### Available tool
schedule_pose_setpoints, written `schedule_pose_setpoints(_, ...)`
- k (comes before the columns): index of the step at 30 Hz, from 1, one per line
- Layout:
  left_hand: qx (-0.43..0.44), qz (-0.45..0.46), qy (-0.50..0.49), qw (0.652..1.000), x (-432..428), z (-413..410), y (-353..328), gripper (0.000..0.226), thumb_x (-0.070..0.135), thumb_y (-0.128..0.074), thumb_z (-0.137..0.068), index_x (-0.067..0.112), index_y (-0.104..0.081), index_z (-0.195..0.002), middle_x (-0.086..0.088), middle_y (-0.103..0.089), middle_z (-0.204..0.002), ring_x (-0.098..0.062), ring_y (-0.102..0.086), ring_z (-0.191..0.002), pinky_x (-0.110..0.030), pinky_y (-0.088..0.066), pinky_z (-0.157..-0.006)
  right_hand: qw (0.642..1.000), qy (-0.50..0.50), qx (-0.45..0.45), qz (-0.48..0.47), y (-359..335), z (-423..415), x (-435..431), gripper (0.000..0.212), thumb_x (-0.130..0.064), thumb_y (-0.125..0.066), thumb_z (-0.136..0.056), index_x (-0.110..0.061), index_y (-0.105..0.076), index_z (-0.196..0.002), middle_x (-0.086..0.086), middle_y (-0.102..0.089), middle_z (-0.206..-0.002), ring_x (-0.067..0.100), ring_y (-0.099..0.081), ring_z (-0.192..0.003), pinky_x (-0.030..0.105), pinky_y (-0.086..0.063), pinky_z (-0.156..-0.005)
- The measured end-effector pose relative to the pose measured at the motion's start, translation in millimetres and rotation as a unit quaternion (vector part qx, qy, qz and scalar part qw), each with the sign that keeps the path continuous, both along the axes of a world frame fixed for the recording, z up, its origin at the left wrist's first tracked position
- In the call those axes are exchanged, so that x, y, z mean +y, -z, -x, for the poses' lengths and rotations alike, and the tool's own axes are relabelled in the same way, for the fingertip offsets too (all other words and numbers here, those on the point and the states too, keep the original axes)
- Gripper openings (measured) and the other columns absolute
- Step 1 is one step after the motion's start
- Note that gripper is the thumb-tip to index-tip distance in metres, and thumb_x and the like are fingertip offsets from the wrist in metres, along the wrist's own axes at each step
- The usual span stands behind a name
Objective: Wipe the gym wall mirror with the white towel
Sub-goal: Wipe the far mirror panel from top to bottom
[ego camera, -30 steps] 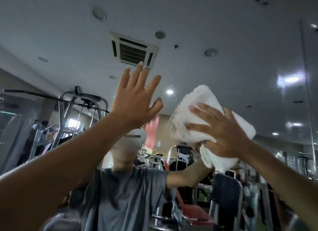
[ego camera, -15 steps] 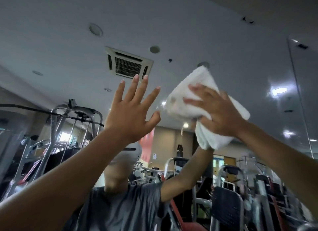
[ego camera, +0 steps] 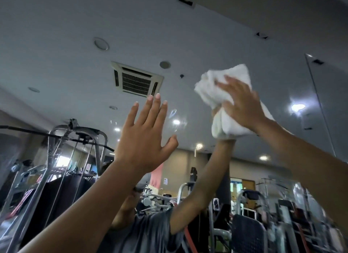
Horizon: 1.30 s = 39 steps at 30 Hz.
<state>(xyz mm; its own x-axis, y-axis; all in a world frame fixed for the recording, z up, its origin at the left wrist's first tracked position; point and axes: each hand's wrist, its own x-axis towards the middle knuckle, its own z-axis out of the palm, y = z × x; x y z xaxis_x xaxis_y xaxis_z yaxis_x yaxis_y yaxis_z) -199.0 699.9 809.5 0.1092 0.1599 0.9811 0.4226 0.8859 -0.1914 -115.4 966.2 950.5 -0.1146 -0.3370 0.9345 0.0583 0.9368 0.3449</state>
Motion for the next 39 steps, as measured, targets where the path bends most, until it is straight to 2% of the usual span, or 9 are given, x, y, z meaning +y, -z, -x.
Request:
schedule_pose_setpoints(4, -0.002, -0.028, -0.007, 1.0, 0, 0, -1, 0.082, 0.058, -0.022, -0.093, 0.007, -0.024, -0.157, -0.014, -0.014, -0.165, -0.025, -0.009, -0.154, -0.055, -0.009, -0.123, 0.968, -0.008, 0.059, 0.242, -23, 16, -71, 0.057, -0.039, -0.038, -0.095, -0.041, -0.032, -0.152, -0.005, -0.023, -0.163, 0.022, -0.018, -0.149, 0.062, -0.014, -0.113)
schedule_pose_setpoints(11, -0.008, -0.044, -0.005, 0.999, 1, -2, 1, 0.079, 0.056, -0.022, -0.095, 0.007, -0.028, -0.156, -0.016, -0.018, -0.164, -0.03, -0.013, -0.154, -0.06, -0.011, -0.122, 0.978, -0.001, -0.07, -0.195, -6, 1, -62, 0.066, -0.042, -0.036, -0.084, -0.047, -0.033, -0.15, -0.013, -0.022, -0.164, 0.013, -0.017, -0.151, 0.055, -0.017, -0.113)
schedule_pose_setpoints(14, -0.016, -0.04, -0.002, 0.999, 1, -2, 1, 0.079, 0.058, -0.015, -0.095, 0.01, -0.019, -0.158, -0.014, -0.011, -0.165, -0.028, -0.005, -0.154, -0.058, -0.009, -0.123, 0.999, -0.009, 0.038, 0.034, -37, 9, -46, 0.061, -0.042, -0.034, -0.088, -0.042, -0.037, -0.149, -0.005, -0.03, -0.161, 0.022, -0.026, -0.147, 0.061, -0.025, -0.113)
schedule_pose_setpoints(17, -0.018, -0.051, 0.005, 0.999, 1, -2, -1, 0.079, 0.058, -0.016, -0.096, 0.008, -0.019, -0.157, -0.012, -0.011, -0.165, -0.025, -0.004, -0.154, -0.056, -0.006, -0.124, 0.959, 0.039, 0.101, 0.261, -52, 26, -96, 0.054, -0.041, -0.037, -0.095, -0.033, -0.036, -0.148, 0.003, -0.035, -0.155, 0.029, -0.028, -0.142, 0.062, -0.024, -0.109)
schedule_pose_setpoints(21, -0.017, -0.049, -0.001, 0.999, -1, -1, 1, 0.079, 0.056, -0.017, -0.096, 0.007, -0.017, -0.158, -0.01, -0.009, -0.165, -0.022, -0.003, -0.153, -0.053, -0.004, -0.123, 0.998, 0.017, 0.03, 0.053, -23, 29, -144, 0.057, -0.041, -0.036, -0.098, -0.041, -0.025, -0.154, -0.006, -0.017, -0.166, 0.021, -0.013, -0.152, 0.061, -0.014, -0.114)
schedule_pose_setpoints(25, -0.002, -0.05, -0.026, 0.998, -1, 2, 5, 0.077, 0.054, -0.024, -0.097, 0.004, -0.027, -0.155, -0.013, -0.02, -0.163, -0.025, -0.014, -0.152, -0.052, -0.011, -0.119, 0.975, 0.008, -0.057, -0.215, -2, 16, -103, 0.067, -0.049, -0.032, -0.084, -0.05, -0.029, -0.151, -0.015, -0.02, -0.165, 0.012, -0.016, -0.152, 0.054, -0.018, -0.111)
schedule_pose_setpoints(27, 0.01, -0.042, -0.027, 0.999, -3, 4, 9, 0.075, 0.052, -0.026, -0.098, 0.004, -0.03, -0.154, -0.013, -0.024, -0.162, -0.026, -0.019, -0.151, -0.05, -0.013, -0.118, 0.98, 0.0, -0.04, -0.195, -15, 10, -69, 0.069, -0.049, -0.035, -0.081, -0.045, -0.036, -0.15, -0.008, -0.027, -0.163, 0.018, -0.024, -0.15, 0.059, -0.025, -0.109)
schedule_pose_setpoints(33, -0.008, -0.01, -0.026, 1.0, -13, -5, 12, 0.074, 0.054, -0.027, -0.097, 0.009, -0.029, -0.156, -0.009, -0.023, -0.163, -0.022, -0.018, -0.152, -0.041, -0.006, -0.122, 0.973, 0.005, 0.086, 0.212, -41, 30, -110, 0.058, -0.045, -0.041, -0.095, -0.025, -0.036, -0.149, 0.012, -0.03, -0.158, 0.036, -0.028, -0.141, 0.069, -0.019, -0.109)
schedule_pose_setpoints(39, -0.007, 0.029, -0.032, 0.999, -40, -14, 21, 0.066, 0.042, -0.036, -0.094, 0.009, -0.043, -0.151, -0.009, -0.038, -0.159, -0.022, -0.03, -0.149, -0.038, -0.015, -0.121, 0.996, -0.03, 0.051, -0.064, 8, 40, -140, 0.063, -0.052, -0.03, -0.089, -0.036, -0.039, -0.15, -0.001, -0.033, -0.161, 0.026, -0.029, -0.146, 0.058, -0.029, -0.104)
